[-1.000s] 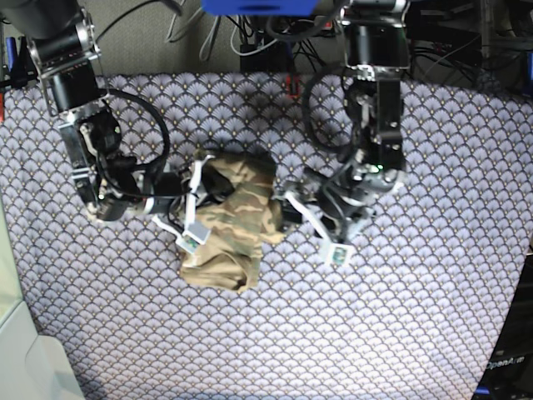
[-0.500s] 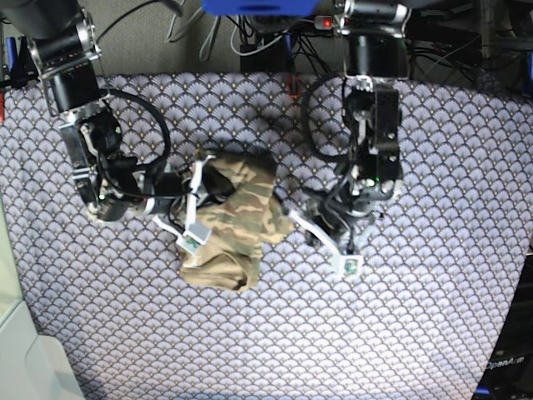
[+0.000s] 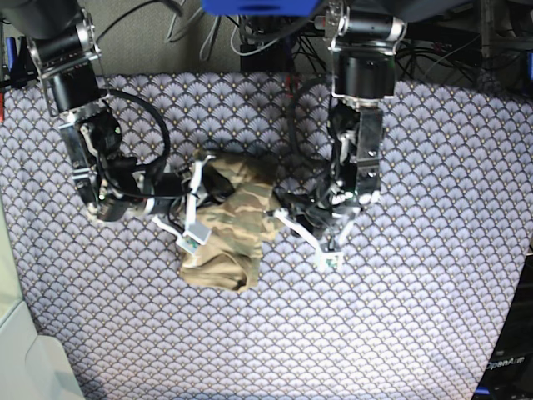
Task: Fold the T-shirt properly
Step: 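Lower the left gripper onto the bundle edge beside the right gripper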
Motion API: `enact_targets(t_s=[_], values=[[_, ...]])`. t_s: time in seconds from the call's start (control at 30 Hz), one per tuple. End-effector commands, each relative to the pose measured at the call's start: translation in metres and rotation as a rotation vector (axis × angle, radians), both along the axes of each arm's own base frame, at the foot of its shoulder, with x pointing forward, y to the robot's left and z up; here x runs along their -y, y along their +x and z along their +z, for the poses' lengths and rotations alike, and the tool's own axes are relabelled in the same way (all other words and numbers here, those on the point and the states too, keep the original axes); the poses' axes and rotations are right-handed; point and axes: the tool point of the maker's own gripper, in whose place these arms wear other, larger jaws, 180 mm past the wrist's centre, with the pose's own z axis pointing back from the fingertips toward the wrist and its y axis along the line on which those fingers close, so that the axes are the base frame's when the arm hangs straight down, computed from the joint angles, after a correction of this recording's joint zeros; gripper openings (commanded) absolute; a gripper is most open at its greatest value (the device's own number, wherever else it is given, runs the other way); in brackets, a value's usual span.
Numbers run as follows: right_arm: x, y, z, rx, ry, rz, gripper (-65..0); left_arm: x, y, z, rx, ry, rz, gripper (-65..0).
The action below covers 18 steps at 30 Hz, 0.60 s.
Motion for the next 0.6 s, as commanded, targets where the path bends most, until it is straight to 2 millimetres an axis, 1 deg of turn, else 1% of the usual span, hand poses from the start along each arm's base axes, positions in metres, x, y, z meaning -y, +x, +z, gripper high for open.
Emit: enact_targets(t_s=[0.0,0.07,0.13,0.23,0.3,0.37,0.4,0.57], values=[[0.002,0.012,0.014,0.043,0.011,0.000,-59.2,0.005,0.016,0.021,0.066,-0.018,0.001,-64.3],[0.002,0.012,0.014,0.044,0.011,0.000,-59.2,0.009,0.016,0.022,0.068,-0.043,-0.004,-64.3],[0.002,0.012,0.014,0.044,0.011,0.000,-59.2,0.015,0.016,0.026,0.066,-0.103,0.000,-64.3],[0.002,0.012,0.014,0.044,0.011,0.000,-59.2,0.034,0.014,0.033,0.066,-0.180,-0.026,-64.3],[0.002,0.012,0.014,0.044,0.011,0.000,-59.2,0.052,0.011,0.038,0.065,-0.229,-0.063,-64.3],[0.002,0.012,0.014,0.044,0.011,0.000,-59.2,0.062,0.008,0.041,0.062,-0.255,-0.090,-64.3],[0.002,0.012,0.014,0.044,0.011,0.000,-59.2,0.065,0.007,0.042,0.061,-0.263,-0.095,-64.3],[0.002,0.012,0.014,0.044,0.011,0.000,-59.2,0.065,0.006,0.039,0.049,-0.273,-0.087,-64.3]])
